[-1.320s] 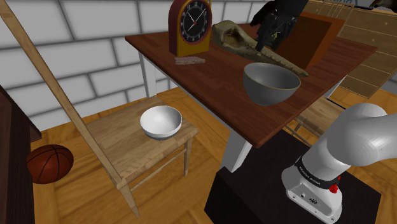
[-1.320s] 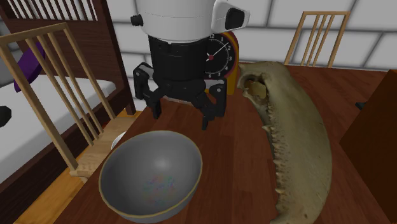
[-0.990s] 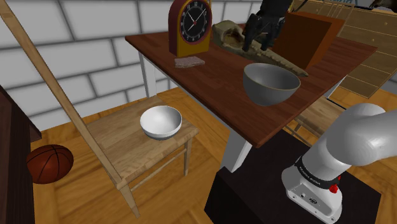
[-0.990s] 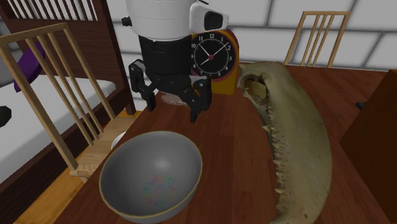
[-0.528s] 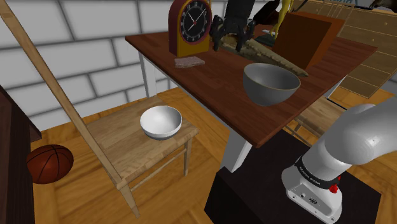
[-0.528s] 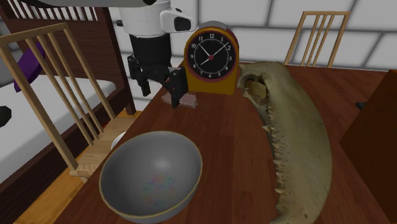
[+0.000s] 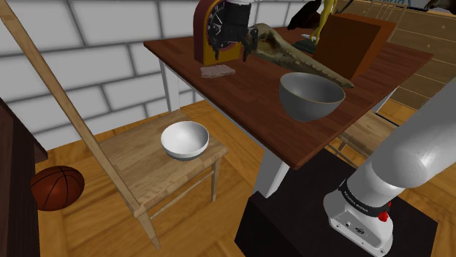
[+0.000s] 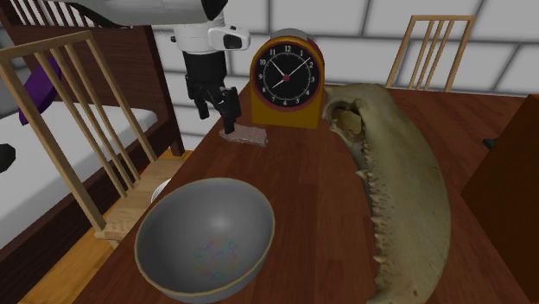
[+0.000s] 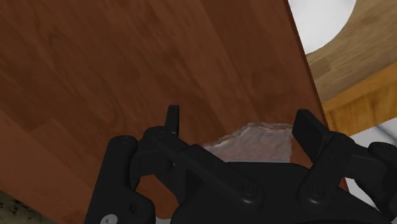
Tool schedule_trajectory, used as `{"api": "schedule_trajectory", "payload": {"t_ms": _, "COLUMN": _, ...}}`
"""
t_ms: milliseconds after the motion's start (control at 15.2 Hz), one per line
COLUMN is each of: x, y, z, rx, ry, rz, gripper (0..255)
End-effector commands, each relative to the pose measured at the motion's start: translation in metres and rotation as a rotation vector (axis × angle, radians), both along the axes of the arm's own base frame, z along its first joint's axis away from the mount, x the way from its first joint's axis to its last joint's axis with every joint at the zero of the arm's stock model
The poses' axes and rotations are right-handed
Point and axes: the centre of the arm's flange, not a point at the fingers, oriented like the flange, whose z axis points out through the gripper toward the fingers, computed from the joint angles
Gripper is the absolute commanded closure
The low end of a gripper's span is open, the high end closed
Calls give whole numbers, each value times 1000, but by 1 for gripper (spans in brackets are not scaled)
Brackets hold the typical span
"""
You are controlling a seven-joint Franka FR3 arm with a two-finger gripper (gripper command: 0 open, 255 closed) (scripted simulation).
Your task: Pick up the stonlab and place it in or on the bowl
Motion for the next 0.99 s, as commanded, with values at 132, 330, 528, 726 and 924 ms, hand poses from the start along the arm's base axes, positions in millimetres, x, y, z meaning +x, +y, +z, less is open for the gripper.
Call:
{"api": "schedule_trajectory", "payload": {"t_ms": 132, "x": 55, "y": 16, "z": -16, "rx": -8, "ry": 24, "rz": -118, "gripper": 0}}
{"api": "schedule_trajectory", "payload": {"t_ms": 330, "x": 95, "y": 24, "z": -29, "rx": -15, "ry": 42, "rz": -203, "gripper": 0}}
{"api": "schedule_trajectory", "payload": {"t_ms": 528, "x": 100, "y": 24, "z": -41, "rx": -16, "ry": 44, "rz": -214, "gripper": 0}}
{"api": "schedule_trajectory", "payload": {"t_ms": 726, "x": 100, "y": 24, "z": -57, "rx": -16, "ry": 44, "rz": -214, "gripper": 0}}
{"api": "schedule_trajectory", "payload": {"t_ms": 924, "x": 100, "y": 23, "z": -70, "rx": -16, "ry": 44, "rz": -214, "gripper": 0}}
